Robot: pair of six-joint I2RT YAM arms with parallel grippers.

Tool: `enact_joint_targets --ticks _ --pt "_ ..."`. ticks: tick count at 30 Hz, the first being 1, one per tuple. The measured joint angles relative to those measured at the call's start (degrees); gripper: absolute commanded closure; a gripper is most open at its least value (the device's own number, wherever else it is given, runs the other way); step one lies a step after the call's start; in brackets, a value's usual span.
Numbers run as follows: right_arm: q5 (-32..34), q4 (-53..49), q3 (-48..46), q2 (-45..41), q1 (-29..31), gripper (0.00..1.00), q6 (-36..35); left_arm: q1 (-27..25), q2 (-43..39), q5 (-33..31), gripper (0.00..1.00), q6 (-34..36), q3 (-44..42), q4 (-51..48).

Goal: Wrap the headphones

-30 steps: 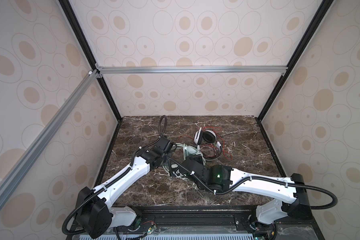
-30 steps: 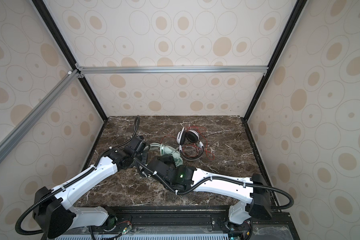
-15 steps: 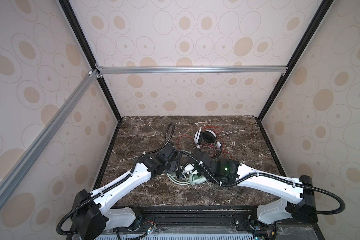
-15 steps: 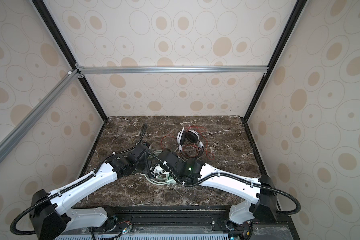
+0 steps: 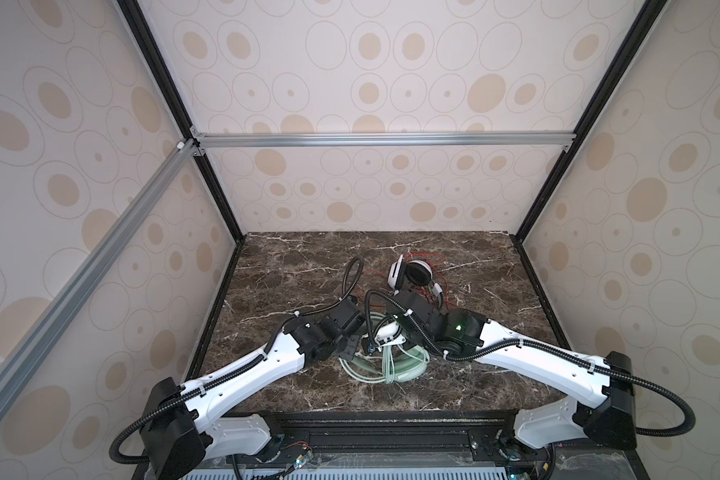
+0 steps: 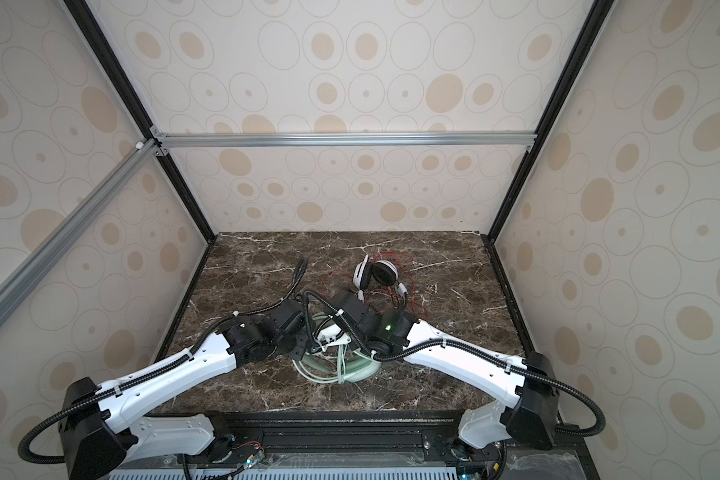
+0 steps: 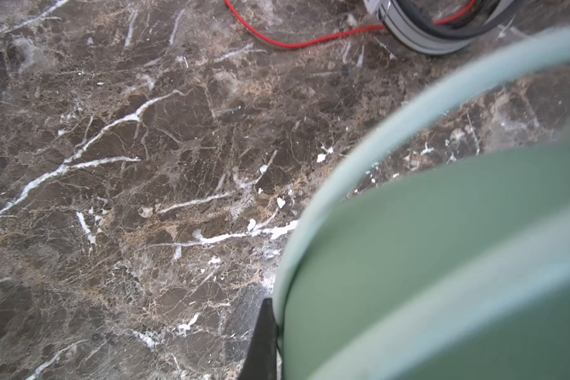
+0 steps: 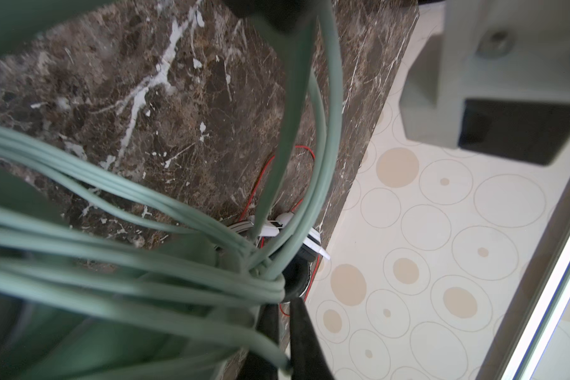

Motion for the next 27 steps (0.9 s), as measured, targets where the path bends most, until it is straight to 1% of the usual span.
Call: enact_joint_targets --ticks 3,7,12,15,19,24,27 --pt "0.3 0.2 -0.1 0.7 -1.4 0.86 0.2 -1.6 0.0 1.1 1.0 0.9 0.0 -0.2" --pt "0.2 0.1 -0.1 0.8 -2.2 0.86 0.2 -2.1 0.0 1.4 1.0 1.5 0.0 -0.6" --pt "-1.4 0.0 -0.1 0.8 -3.5 0.9 0.7 -2.1 0.0 1.3 1.0 1.4 0.0 -0.5" --pt "-3.7 0.2 -0.9 0.8 -4.5 0.91 1.9 -2.1 0.0 1.3 1.0 1.4 0.0 -0.6" --pt "-7.6 2.9 -4.2 -0.3 -6.3 0.91 4.9 -2.2 -0.3 1.7 1.0 1.5 0.0 -0.6" --pt "-12.7 6.2 -7.8 -3.5 -7.7 0.91 8.4 -2.2 -2.1 3.6 1.0 2.1 -0.6 -0.4" --pt "-15.3 8.5 -9.4 -6.4 -7.8 0.89 10.6 -2.2 -3.8 5.2 1.0 2.7 -0.6 -0.4"
